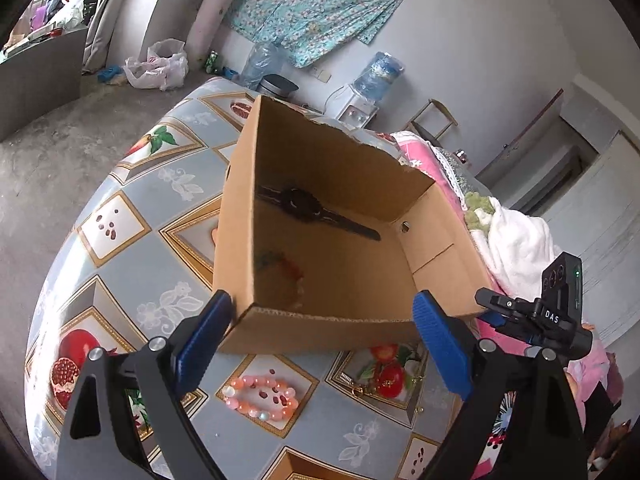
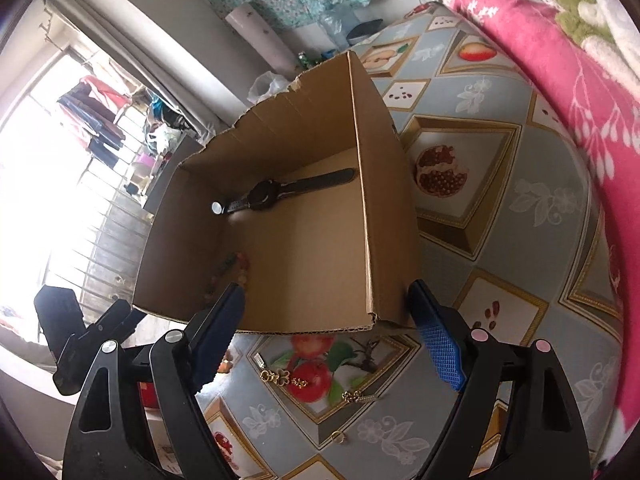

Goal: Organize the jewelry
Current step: 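Move both grippers away from the box toward the small gold ring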

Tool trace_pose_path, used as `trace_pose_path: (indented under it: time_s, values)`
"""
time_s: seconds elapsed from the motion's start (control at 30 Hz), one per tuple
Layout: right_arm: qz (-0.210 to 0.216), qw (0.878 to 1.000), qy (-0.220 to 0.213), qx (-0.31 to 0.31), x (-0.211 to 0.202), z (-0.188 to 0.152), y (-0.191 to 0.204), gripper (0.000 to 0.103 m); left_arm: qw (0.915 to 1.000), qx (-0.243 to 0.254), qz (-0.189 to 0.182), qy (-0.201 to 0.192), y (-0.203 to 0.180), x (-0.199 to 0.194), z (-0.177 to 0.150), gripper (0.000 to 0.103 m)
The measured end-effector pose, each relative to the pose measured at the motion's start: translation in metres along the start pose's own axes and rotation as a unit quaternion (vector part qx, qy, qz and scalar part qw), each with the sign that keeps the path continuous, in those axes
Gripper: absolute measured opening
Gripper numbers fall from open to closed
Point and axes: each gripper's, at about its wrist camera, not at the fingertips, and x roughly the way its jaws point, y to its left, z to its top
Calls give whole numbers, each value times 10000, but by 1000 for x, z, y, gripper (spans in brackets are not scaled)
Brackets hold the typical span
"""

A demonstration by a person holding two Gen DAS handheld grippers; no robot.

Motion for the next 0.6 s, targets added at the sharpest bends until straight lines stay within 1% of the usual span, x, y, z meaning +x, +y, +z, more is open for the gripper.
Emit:
trace_pose_path:
  time_s: [0.03, 0.1, 0.13, 0.2, 0.23, 0.27, 0.37, 0.43, 0.5, 0.53, 0.6]
  values:
    - [34, 9999, -92, 41, -7, -4, -1, 80, 9999, 18, 40, -93, 0, -6, -2, 89]
    - [-77, 9993, -358, 28, -23, -12, -5, 80, 9992, 195, 140, -315, -2, -21, -5, 90]
    - [-164, 9989, -444, 5, -29, -17, -7, 80, 9981, 386, 239, -406, -4, -30, -10, 90]
    - [-398, 9979, -514, -15, -38, -33, -12, 82, 9952, 751, 476, -405, -6, -39, -22, 93]
    - [-516, 9975, -486, -11, -39, -40, -15, 83, 9934, 913, 608, -325, -6, -40, -29, 93]
    - [-659, 9971, -390, -20, -38, -52, -18, 83, 9911, 1080, 763, -150, -5, -38, -40, 93]
    - [-1055, 9943, 4, -141, -23, -83, -21, 83, 9845, 1359, 1057, 346, -2, -25, -66, 93]
    - [-1308, 9907, 164, -341, -13, -99, -18, 83, 9738, 1625, 1417, 725, -1, -8, -89, 93]
    - [-1629, 9843, 281, -616, -3, -113, -11, 83, 9657, 1767, 1660, 933, -1, 6, -102, 93]
    - [-1785, 9805, 258, -779, 1, -118, -6, 83, 9606, 1812, 1829, 1042, 0, 13, -108, 93]
    - [-2113, 9707, 231, -1117, 7, -124, 4, 84, 9542, 1857, 2004, 1219, 2, 24, -115, 93]
